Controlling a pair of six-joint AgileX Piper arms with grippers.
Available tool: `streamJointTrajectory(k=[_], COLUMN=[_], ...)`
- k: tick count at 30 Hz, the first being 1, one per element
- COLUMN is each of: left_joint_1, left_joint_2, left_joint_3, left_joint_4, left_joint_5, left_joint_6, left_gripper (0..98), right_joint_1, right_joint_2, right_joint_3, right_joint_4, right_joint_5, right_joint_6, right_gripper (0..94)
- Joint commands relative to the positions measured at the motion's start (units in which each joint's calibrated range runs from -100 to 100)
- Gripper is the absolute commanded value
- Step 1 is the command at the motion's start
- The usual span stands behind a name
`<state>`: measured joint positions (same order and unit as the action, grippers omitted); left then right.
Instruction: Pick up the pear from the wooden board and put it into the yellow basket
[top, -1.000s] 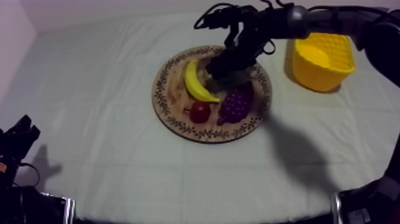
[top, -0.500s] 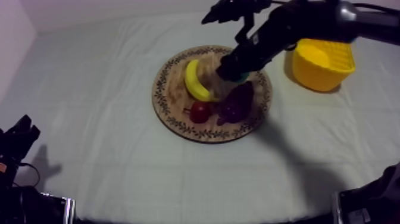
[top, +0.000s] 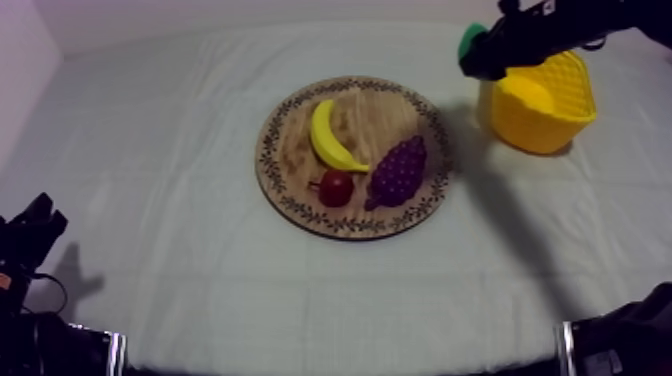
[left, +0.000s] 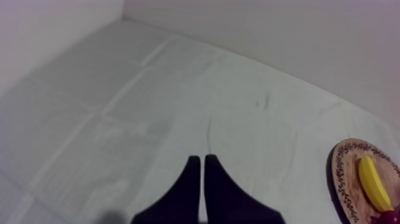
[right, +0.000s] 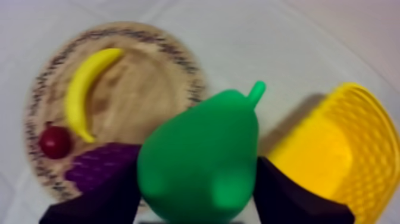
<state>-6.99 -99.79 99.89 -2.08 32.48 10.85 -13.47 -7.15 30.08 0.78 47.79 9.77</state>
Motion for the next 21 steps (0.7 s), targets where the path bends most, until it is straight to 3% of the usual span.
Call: streamJointTrajectory(k=[1,13,21], left_joint_1=[0.0,0.0,0.0], left_joint_2=[0.0,0.0,0.0], left_joint_3=[0.0,0.0,0.0], left_joint_4=[0.00,0.00,0.00], left_joint_5=[0.0,0.0,0.0], left_joint_6=[0.0,0.0,0.0], left_gripper=[0.1,0.1,0.1], right_joint_1=[4.2,14.0,17.0], right_joint_2=[0.8,10.4,18.3], right_joint_3=[-0.1,-1.5,-5.3], right_joint_4=[-0.3,-4.2,-5.6], right_joint_5=[-0.7,-3.8,-5.2], right_joint_6=[1.6,6.1,7.3], right_gripper=[49.2,50.1,51.5])
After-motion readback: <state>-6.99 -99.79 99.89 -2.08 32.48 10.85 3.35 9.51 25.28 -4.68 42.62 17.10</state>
